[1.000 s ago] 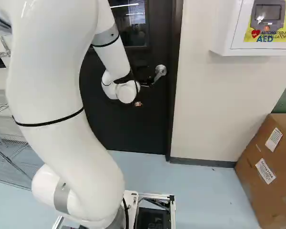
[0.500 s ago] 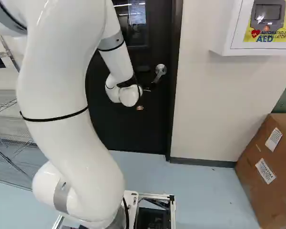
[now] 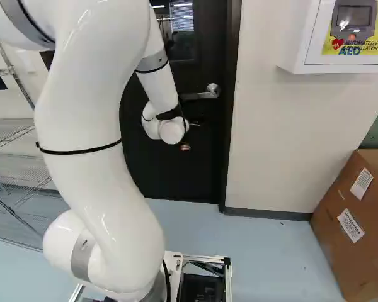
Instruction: Open the door and move inside
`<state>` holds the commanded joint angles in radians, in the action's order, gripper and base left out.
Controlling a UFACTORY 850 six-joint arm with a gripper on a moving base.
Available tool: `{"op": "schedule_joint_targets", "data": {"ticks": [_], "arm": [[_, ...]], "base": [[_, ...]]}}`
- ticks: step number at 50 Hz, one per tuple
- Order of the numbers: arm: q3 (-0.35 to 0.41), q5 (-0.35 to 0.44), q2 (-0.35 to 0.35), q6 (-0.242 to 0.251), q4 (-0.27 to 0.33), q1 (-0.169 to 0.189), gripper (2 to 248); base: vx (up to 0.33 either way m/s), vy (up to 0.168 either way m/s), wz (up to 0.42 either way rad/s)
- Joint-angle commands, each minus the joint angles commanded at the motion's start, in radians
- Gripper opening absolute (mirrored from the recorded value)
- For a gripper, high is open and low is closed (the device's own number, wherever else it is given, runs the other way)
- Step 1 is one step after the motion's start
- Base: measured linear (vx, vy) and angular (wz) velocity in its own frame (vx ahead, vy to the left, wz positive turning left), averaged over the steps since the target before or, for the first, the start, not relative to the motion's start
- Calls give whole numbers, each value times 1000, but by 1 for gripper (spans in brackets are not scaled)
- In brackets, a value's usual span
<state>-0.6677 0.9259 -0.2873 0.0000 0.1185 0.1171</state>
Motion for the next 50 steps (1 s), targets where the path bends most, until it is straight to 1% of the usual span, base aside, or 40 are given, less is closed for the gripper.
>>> {"op": "schedule_joint_targets", "data": {"ticks": [10,25,38,50], "arm": [[-5,0,-6,0,-3,0,247],[-33,0,-30,0,-32,3,247],[-79,0,-67,0,-59,5,247],[-137,0,-113,0,-75,4,247]], "base": [[0,0,0],[0,0,0],[0,0,0],[0,0,0]]}}
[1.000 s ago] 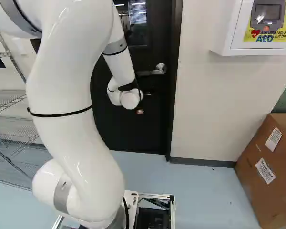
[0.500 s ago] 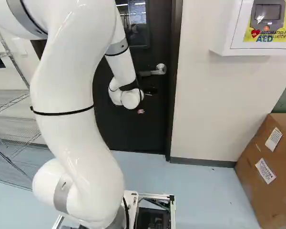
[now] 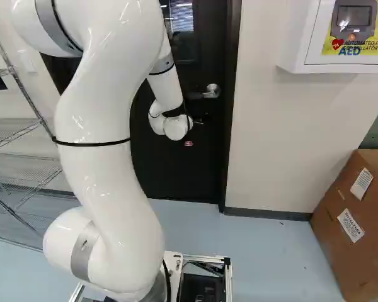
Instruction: Open the door and move inside
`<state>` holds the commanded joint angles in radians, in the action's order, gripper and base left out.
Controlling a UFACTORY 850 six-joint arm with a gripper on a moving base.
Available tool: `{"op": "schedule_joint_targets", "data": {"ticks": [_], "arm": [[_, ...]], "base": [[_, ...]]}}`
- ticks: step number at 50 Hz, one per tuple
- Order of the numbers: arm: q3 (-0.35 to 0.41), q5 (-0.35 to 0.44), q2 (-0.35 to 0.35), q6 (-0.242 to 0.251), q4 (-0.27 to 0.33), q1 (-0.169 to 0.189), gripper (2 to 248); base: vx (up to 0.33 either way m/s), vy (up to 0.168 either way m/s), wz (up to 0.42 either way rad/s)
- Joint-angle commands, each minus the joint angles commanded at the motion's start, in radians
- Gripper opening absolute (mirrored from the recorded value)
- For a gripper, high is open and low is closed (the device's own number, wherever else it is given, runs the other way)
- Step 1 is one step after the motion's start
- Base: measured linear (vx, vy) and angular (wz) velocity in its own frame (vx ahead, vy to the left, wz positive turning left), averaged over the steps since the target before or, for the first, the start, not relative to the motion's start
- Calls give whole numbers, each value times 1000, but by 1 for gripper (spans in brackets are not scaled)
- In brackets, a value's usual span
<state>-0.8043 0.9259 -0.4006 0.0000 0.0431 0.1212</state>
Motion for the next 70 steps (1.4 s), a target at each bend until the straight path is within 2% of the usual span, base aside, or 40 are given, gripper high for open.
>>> {"op": "schedule_joint_targets", "data": {"ticks": [43,54,70], "arm": [[-251,0,-193,0,4,-13,247],[-320,5,-244,0,36,-16,247],[-424,21,-319,0,117,-20,247]], "base": [[0,0,0],[0,0,0],[0,0,0]]}}
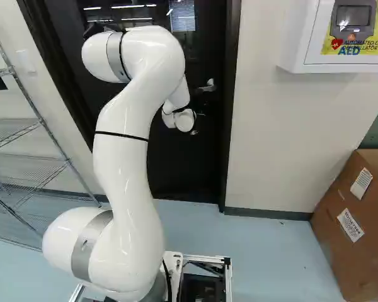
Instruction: Open the door and move inside
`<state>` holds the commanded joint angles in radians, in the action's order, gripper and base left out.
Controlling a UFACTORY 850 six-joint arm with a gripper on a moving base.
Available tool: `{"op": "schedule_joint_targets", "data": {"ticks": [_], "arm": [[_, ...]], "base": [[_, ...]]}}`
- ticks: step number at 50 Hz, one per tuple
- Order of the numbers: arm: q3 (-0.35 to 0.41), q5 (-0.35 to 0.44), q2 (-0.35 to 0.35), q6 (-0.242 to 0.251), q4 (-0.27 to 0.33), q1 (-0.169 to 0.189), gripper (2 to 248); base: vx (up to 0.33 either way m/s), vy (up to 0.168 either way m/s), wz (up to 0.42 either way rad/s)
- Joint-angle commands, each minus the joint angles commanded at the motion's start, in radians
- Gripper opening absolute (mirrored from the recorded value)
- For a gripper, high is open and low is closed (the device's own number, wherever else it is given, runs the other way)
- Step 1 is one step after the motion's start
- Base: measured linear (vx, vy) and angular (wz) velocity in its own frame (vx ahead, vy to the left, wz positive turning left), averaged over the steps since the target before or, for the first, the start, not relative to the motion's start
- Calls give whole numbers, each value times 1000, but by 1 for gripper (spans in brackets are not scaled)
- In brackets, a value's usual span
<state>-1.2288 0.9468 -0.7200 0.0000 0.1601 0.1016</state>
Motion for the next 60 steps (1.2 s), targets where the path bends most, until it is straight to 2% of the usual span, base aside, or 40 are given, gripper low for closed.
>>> {"op": "schedule_joint_targets", "data": {"ticks": [15,24,31,39,60], "arm": [[-104,17,-74,0,70,-3,247],[-165,20,-116,0,80,-5,247],[-180,20,-127,0,80,-6,247],[-154,20,-109,0,80,-7,247],[-12,12,-9,0,80,-21,247]], "base": [[0,0,0],[0,0,0],[0,0,0],[0,0,0],[0,0,0]]}}
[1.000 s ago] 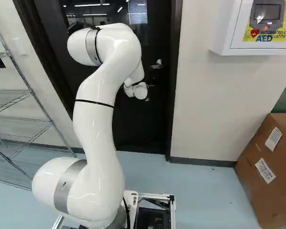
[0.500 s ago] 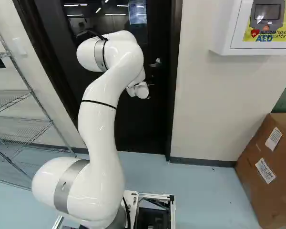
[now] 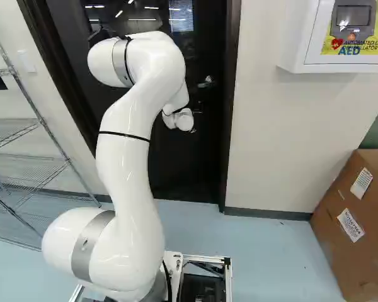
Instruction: Open the door and move inside
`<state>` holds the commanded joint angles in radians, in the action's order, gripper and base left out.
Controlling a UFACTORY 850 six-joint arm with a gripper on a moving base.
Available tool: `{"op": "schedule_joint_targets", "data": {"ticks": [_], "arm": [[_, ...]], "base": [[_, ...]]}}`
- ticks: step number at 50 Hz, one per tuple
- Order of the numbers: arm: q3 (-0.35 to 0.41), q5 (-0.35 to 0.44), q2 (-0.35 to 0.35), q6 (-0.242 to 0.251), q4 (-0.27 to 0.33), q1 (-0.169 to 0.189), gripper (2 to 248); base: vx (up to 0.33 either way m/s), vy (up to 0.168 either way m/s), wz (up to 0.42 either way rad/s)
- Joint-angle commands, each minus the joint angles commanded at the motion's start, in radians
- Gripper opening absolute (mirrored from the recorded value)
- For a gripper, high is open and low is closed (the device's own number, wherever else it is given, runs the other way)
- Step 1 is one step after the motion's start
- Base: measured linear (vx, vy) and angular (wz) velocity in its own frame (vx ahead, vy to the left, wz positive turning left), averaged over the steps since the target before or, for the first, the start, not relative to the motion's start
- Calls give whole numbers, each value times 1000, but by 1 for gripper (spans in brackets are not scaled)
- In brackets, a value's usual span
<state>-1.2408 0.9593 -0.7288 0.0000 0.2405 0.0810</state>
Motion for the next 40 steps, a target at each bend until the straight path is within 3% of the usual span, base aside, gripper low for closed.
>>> {"op": "schedule_joint_targets", "data": {"ticks": [40], "arm": [[192,-5,139,0,0,-75,247]], "base": [[0,0,0]]}}
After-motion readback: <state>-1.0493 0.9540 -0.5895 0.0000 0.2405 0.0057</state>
